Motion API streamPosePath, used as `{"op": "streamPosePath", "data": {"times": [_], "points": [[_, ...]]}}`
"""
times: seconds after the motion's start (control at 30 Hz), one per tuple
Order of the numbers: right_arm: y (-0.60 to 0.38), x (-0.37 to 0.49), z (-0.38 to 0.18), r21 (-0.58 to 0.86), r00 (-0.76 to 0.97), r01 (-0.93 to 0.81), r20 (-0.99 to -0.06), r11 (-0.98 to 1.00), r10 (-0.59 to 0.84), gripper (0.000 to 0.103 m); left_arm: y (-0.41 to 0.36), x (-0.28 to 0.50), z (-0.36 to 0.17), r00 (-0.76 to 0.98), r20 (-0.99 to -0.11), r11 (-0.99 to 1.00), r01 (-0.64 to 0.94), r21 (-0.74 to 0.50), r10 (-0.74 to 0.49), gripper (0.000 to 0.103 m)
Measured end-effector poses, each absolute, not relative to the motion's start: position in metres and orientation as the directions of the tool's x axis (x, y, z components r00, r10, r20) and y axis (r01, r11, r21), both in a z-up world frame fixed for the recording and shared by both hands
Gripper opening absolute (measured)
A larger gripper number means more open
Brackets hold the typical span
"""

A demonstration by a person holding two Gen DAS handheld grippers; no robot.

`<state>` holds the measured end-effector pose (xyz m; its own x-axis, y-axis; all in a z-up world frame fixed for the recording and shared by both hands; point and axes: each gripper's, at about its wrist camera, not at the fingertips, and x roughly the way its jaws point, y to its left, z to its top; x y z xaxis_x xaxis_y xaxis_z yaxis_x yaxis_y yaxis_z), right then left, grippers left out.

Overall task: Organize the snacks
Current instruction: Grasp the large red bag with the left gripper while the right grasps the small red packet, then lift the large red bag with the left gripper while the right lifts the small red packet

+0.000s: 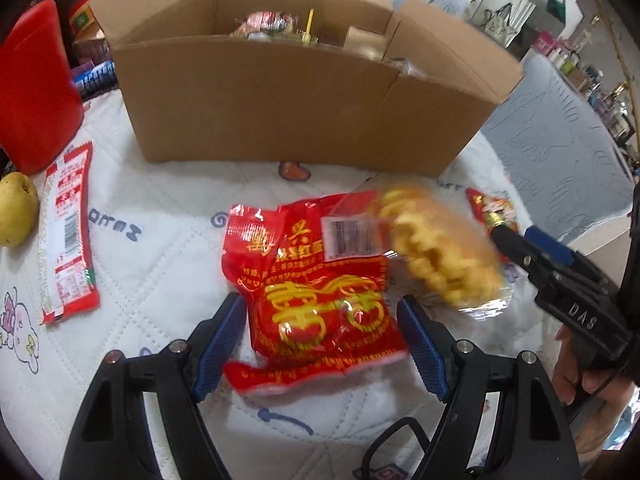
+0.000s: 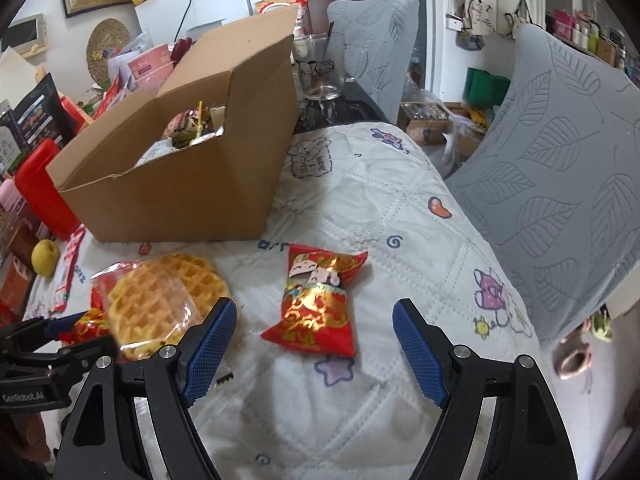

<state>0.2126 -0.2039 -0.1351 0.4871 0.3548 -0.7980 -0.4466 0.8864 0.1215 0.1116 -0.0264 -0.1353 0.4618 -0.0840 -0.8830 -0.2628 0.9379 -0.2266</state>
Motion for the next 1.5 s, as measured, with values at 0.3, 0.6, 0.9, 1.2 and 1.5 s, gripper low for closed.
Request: {"op": "streamPosePath", "data": {"times": [0.3, 0.6, 0.9, 1.2, 1.5], "points": [[-0.203, 0.229, -0.152, 0.098, 0.470, -0.425, -0.826, 0.900, 0.312, 0.083, -0.043, 0.122, -0.139, 0.440, -0.898, 0.961, -0.240, -0.138, -0.019, 0.092], [-0.202, 0.220, -0.147, 0.077, 0.490, -0.448, -0.812, 0.891, 0.317, 0.040, -0.046, 0.117, -0.136, 0.466, -0.884, 0.967, -0.240, -0.089, 0.034, 0.077], [-0.215, 0.193, -0.128, 0.109, 0.528, -0.433, -0.774, 0.895, 0.350, 0.037, -0.035, 0.091, -0.125, 0.503, -0.864, 0.960, -0.230, -0.161, -0.025, 0.066], [-0.224, 0.160, -0.113, 0.150, 0.540, -0.433, -0.746, 0.889, 0.389, 0.037, -0.033, 0.058, -0.116, 0.517, -0.855, 0.966, -0.193, -0.173, -0.050, 0.061], [-0.225, 0.121, -0.109, 0.178, 0.531, -0.434, -0.741, 0.883, 0.411, 0.037, -0.032, 0.072, -0.132, 0.469, -0.878, 0.951, -0.221, -0.217, -0.091, 0.073]]}}
